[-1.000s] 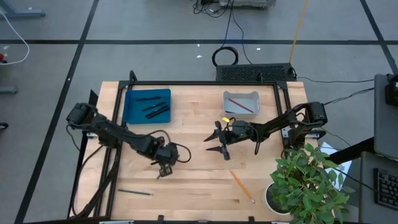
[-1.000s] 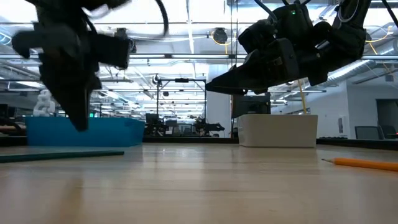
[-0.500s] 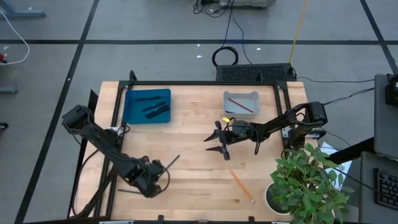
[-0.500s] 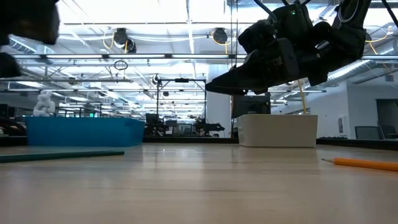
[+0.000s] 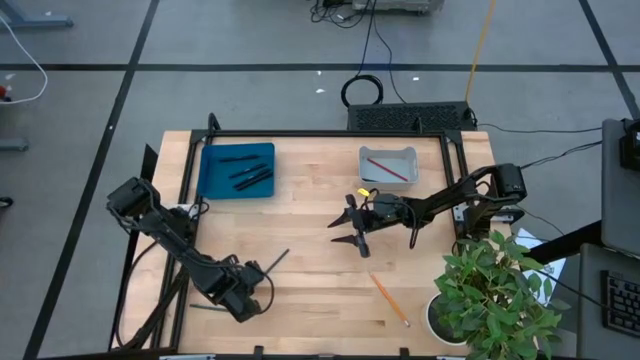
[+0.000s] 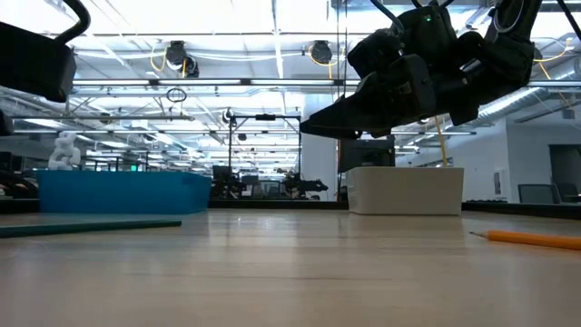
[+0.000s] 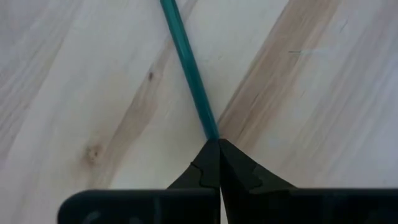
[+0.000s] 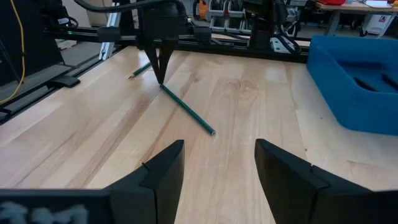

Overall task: Sort pens & pencils
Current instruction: Put the green pencil into the gray bin

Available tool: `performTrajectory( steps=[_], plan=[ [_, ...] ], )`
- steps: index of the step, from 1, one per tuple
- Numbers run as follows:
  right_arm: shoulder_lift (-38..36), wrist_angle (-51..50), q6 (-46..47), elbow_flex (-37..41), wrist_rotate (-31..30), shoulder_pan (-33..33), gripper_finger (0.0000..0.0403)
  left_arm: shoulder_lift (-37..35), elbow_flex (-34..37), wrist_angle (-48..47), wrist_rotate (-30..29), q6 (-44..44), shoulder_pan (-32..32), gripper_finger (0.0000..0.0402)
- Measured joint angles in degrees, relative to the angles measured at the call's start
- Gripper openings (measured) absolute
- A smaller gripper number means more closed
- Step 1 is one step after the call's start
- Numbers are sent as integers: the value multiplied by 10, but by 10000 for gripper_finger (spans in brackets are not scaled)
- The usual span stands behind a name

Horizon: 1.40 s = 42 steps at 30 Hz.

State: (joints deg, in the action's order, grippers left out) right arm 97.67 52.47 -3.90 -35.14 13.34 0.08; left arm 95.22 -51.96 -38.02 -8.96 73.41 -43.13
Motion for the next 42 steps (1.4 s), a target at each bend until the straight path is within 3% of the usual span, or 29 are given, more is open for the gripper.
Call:
performTrajectory(
  steps=[32, 42],
  plan=[
    [0, 0, 0, 0, 0, 0, 185, 0, 24, 27, 16, 1, 0, 0],
    [0, 0, 0, 0, 0, 0, 185, -53, 8, -7, 19, -57, 0, 0]
  ],
)
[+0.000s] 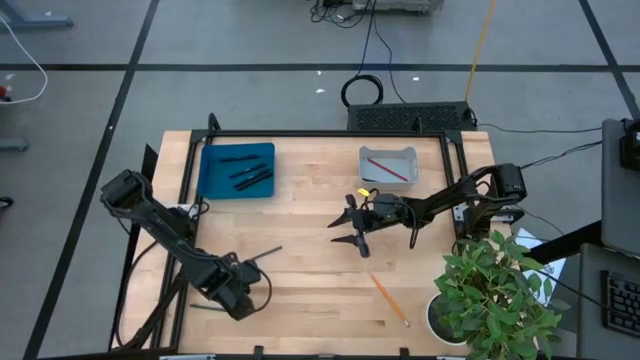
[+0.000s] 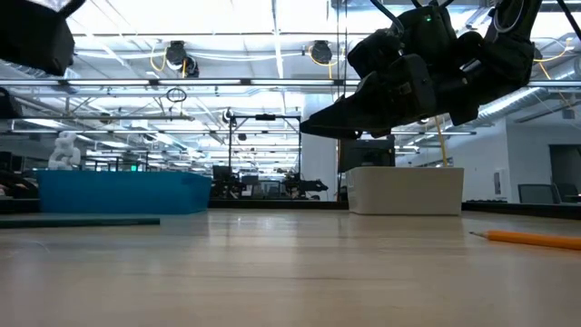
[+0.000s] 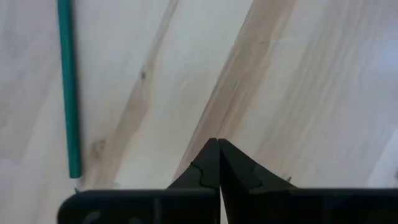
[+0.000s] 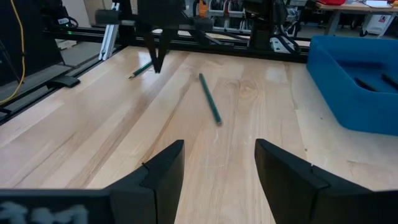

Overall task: Sort pens & pencils
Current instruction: Put the green pencil into the gray bin

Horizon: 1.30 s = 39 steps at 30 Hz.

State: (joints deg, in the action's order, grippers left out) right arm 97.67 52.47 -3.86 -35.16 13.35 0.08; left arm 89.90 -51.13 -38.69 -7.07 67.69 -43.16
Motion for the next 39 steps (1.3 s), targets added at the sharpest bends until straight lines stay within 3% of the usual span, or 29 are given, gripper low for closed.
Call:
performTrajectory(
  steps=[11, 15, 21, 28, 39],
  plan=[
    [0, 0, 0, 0, 0, 0, 185, -35, 3, -215, -14, 9, 19, 42],
    [0, 0, 0, 0, 0, 0, 185, -35, 21, -211, -13, -22, 58, 93],
    [0, 0, 2, 0, 0, 0, 185, -35, 55, -193, 41, -80, 135, 150],
    [0, 0, 0, 0, 0, 0, 185, -35, 90, -51, 90, -100, 155, 159],
    [0, 0, 2, 0, 0, 0, 185, -36, 94, -85, 97, -67, 130, 159]
  ],
)
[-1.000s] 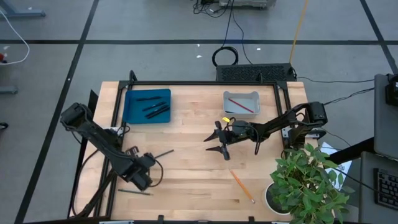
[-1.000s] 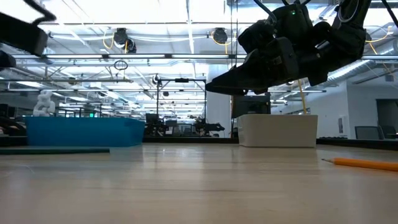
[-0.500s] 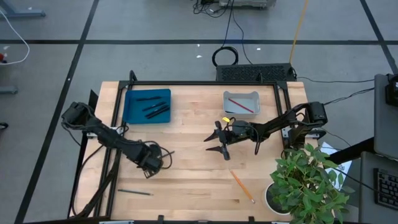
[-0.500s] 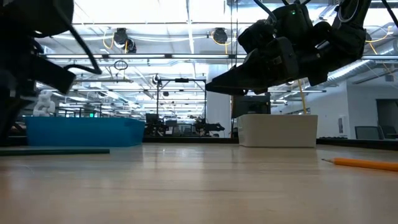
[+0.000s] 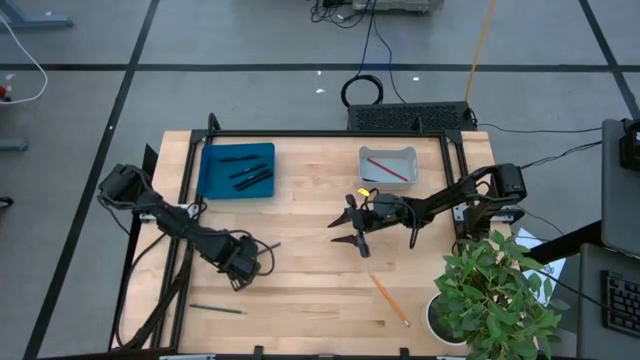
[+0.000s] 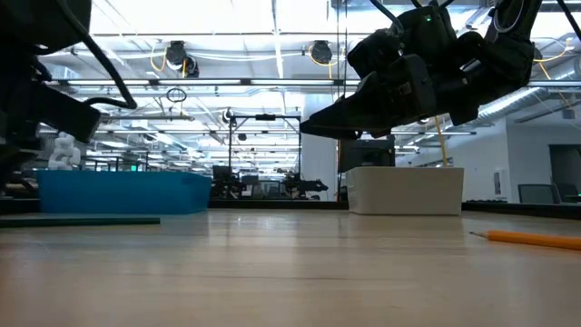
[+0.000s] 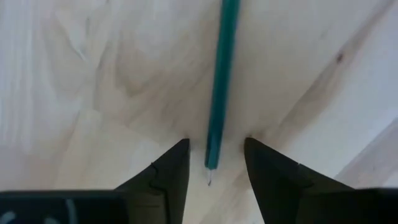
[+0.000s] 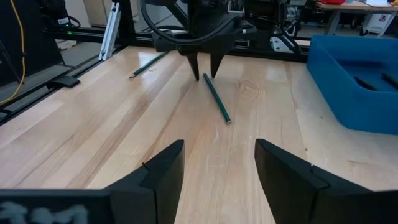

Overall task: Sort pens & pencils
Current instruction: Put the green pencil into the gray bin

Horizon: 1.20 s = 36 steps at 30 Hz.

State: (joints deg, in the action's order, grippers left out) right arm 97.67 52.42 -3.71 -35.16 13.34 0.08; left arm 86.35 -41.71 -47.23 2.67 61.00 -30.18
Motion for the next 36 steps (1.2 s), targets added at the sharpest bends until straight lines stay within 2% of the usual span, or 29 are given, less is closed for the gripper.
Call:
performTrajectory(
  steps=[3, 7, 15, 19, 27, 30, 36],
  plan=[
    [0, 0, 0, 0, 0, 0, 185, 0, 0, -2, 16, 7, -12, 155],
    [0, 0, 0, 0, 0, 0, 185, 0, 0, -13, 33, 17, -26, 124],
    [0, 0, 0, 0, 0, 0, 185, 1, 1, -11, 9, 7, -27, 57],
    [0, 0, 0, 0, 0, 0, 185, 1, 1, -8, -10, -4, -26, 51],
    [0, 0, 0, 0, 0, 0, 185, 1, 1, -9, -19, 2, -26, 80],
    [0, 0, 0, 0, 0, 0, 185, 1, 1, -8, -16, 4, -26, 66],
    [0, 0, 0, 0, 0, 0, 185, 0, 0, -5, -21, -3, -25, 10]
  ],
)
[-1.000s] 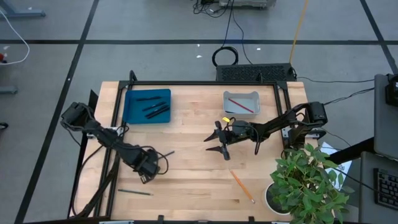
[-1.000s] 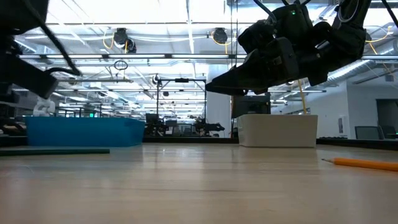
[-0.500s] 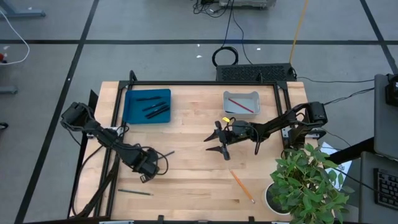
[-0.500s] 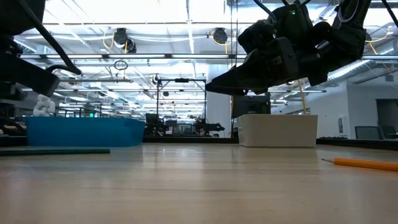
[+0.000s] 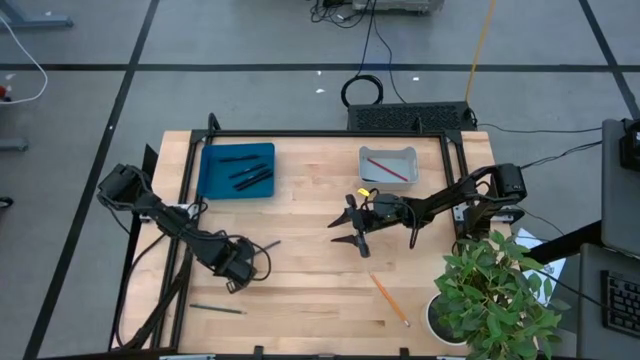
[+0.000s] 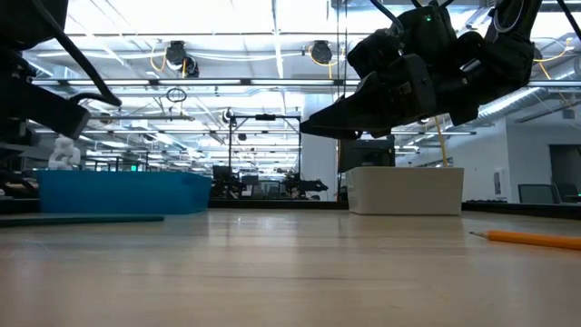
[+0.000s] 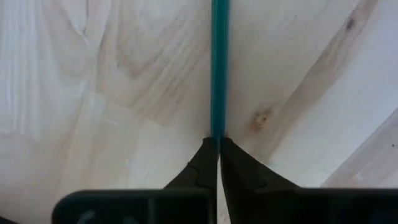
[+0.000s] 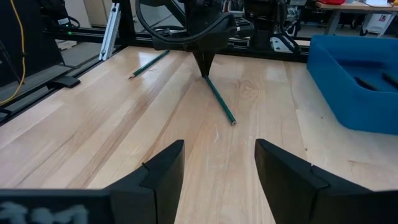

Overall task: Sort pens & pencils
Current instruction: Put the green pencil into the gray bin

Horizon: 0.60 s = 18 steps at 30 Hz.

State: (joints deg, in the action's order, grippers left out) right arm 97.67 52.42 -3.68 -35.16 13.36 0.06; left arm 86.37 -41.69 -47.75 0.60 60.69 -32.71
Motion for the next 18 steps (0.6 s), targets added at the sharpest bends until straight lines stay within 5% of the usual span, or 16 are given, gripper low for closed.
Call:
performTrajectory(
  steps=[18],
  plan=[
    [0, 0, 7, 0, 0, 0, 185, 0, 0, 50, -61, 4, -14, 1]
  ],
)
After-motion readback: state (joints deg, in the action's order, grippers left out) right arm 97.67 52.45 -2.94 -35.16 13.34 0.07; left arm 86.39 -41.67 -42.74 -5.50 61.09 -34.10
